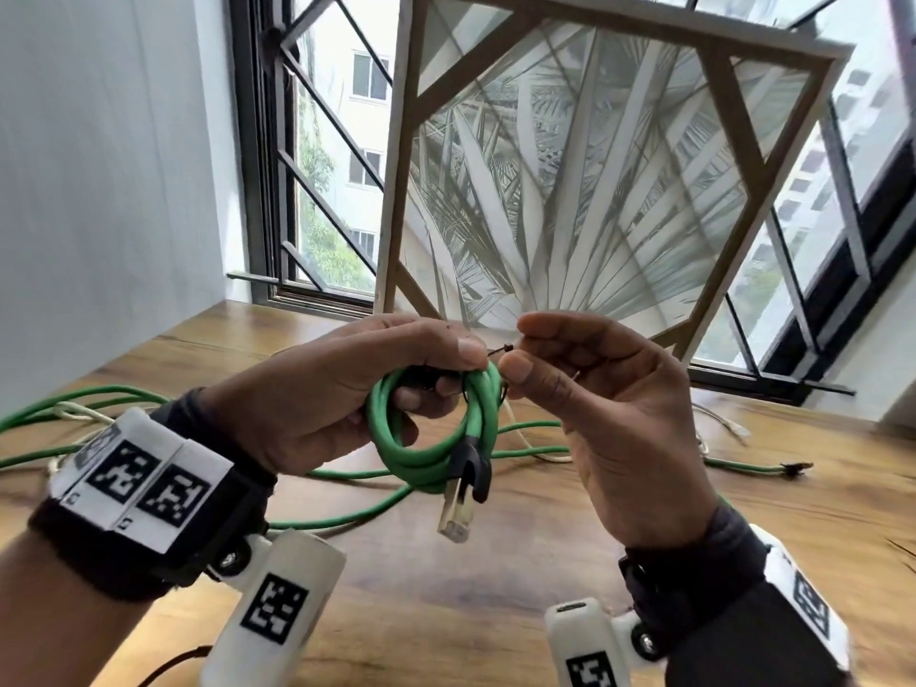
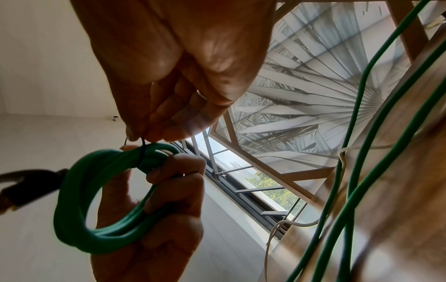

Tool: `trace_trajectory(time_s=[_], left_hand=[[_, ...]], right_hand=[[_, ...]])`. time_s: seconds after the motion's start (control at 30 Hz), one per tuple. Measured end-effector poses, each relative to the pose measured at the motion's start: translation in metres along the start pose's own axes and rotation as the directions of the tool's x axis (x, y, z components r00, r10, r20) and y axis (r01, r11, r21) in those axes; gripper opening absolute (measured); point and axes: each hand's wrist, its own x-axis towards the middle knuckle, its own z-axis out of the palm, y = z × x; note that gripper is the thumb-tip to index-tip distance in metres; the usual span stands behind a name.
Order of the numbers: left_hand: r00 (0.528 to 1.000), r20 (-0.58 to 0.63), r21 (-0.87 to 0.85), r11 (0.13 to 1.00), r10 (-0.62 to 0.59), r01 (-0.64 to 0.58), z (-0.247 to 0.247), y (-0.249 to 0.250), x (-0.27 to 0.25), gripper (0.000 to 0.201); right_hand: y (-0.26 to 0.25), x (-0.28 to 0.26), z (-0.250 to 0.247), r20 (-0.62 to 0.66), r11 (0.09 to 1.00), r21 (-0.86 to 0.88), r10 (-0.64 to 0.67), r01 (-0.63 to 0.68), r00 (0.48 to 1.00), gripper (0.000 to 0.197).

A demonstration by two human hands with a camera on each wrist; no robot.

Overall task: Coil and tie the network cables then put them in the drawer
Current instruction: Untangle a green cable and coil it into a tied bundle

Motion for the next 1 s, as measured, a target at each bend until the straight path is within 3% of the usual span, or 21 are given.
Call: trace_trajectory(time_s=[1.0], left_hand=[[0.999,0.002,-0.041,0.998,-0.048,0.048,0.0013,0.0016,-0.001,0.014]], right_hand=[[0.001,0.0003,0.0003,0.012,0.999,0.023,0.022,-0.022,1.0,0.028]])
